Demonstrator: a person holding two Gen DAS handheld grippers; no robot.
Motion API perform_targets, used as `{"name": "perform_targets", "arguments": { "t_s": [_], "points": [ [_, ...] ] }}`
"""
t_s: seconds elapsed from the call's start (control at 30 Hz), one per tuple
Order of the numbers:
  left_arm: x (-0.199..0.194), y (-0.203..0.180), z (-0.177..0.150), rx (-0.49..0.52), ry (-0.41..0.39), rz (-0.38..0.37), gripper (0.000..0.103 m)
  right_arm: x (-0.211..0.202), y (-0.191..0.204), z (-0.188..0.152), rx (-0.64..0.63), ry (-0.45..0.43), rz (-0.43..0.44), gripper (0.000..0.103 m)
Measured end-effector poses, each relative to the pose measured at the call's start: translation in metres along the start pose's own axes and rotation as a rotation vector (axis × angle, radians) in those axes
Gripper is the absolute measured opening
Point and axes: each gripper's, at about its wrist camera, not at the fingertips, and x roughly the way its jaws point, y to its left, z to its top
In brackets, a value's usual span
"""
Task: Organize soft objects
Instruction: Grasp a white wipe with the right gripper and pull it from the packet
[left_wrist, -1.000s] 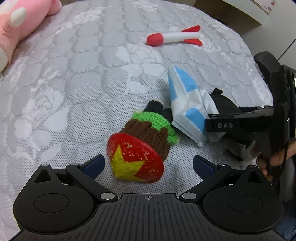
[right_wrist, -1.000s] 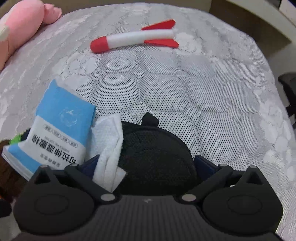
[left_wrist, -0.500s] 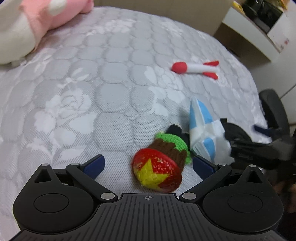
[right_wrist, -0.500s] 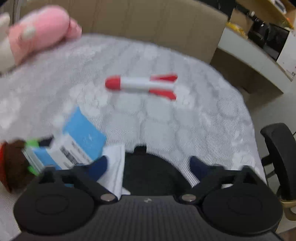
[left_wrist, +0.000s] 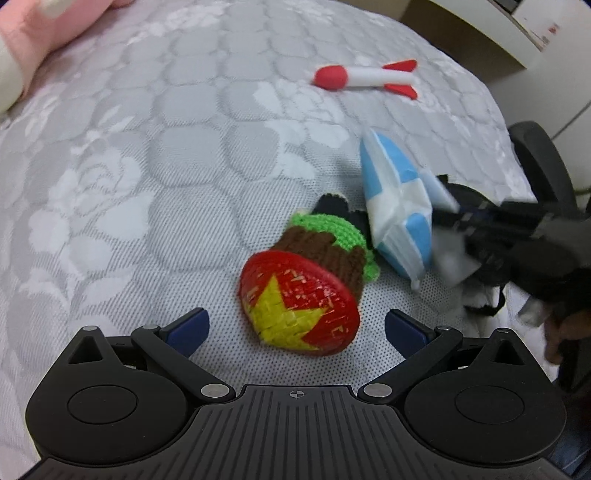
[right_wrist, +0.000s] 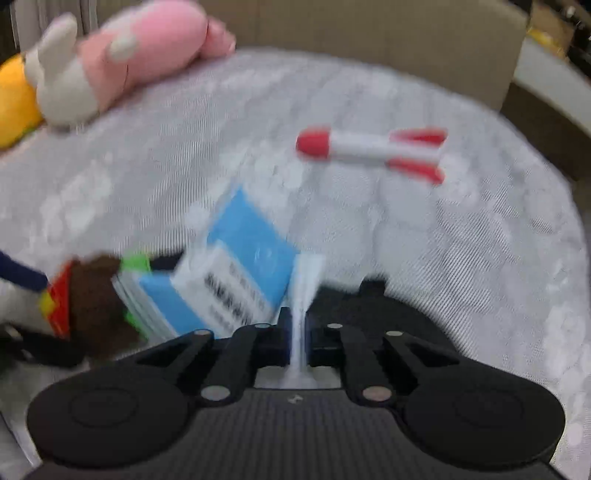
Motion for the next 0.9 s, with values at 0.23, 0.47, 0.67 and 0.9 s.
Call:
{"name": "perform_targets", "arguments": {
  "t_s": [0.23,0.47,0.67,0.9],
  "points": [
    [0.010,-0.017,0.002,0.115,0.002,-0.026,0.103,-0.022,-0.013,0.023,0.372,-0.067,0.398,0.008],
    [0.023,-0.018,-0.006,0.147,0.068,0.067,0.103,0.023,0.021,0.015,0.294,0.087,0.456,0.008],
    [0.015,-0.009,-0.003,0.153,0.075,0.068,0.103,0.017,-0.003,0.002,0.359,0.137,0.413,0.015],
    [0.023,-0.020,-0.004,0.256,0.056,0.222,0.103,0.020,0.013,0.005,0.313,0.147,0.507,0.043]
  ]
}}
